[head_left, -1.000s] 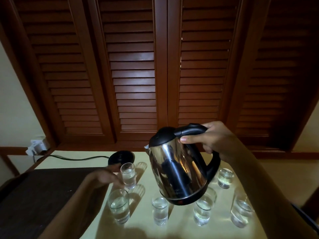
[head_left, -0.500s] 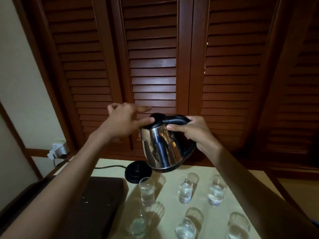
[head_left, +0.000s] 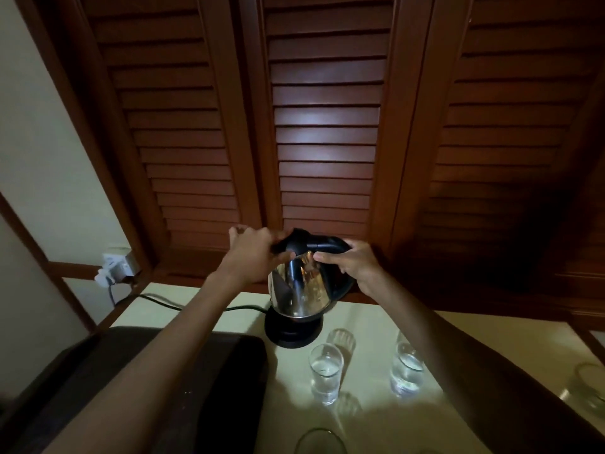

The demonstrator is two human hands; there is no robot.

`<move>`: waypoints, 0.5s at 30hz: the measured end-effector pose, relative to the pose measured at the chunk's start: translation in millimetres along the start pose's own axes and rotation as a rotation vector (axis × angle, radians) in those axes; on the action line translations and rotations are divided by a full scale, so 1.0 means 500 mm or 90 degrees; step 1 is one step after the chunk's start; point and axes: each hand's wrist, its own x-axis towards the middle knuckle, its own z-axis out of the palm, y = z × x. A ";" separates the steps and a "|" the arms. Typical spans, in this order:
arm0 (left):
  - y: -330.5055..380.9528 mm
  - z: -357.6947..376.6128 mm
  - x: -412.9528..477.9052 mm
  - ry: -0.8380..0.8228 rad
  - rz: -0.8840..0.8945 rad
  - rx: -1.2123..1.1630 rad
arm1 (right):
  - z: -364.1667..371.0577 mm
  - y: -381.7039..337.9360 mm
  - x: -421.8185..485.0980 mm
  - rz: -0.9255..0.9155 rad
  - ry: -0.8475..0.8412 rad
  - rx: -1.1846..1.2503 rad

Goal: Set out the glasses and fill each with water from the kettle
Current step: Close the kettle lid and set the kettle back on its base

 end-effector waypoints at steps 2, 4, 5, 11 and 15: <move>-0.013 0.013 0.002 -0.005 0.001 -0.001 | 0.011 0.024 0.011 0.006 -0.001 -0.014; -0.021 0.023 0.005 -0.013 0.004 -0.004 | 0.017 0.042 0.022 0.008 0.001 -0.006; -0.025 0.026 0.007 -0.020 0.008 -0.010 | 0.020 0.051 0.027 0.004 0.001 0.004; -0.039 0.030 0.000 -0.008 0.033 -0.087 | 0.028 0.069 0.039 -0.008 -0.043 0.022; -0.033 0.028 -0.016 -0.004 0.020 -0.077 | 0.019 0.068 0.035 -0.027 -0.085 0.004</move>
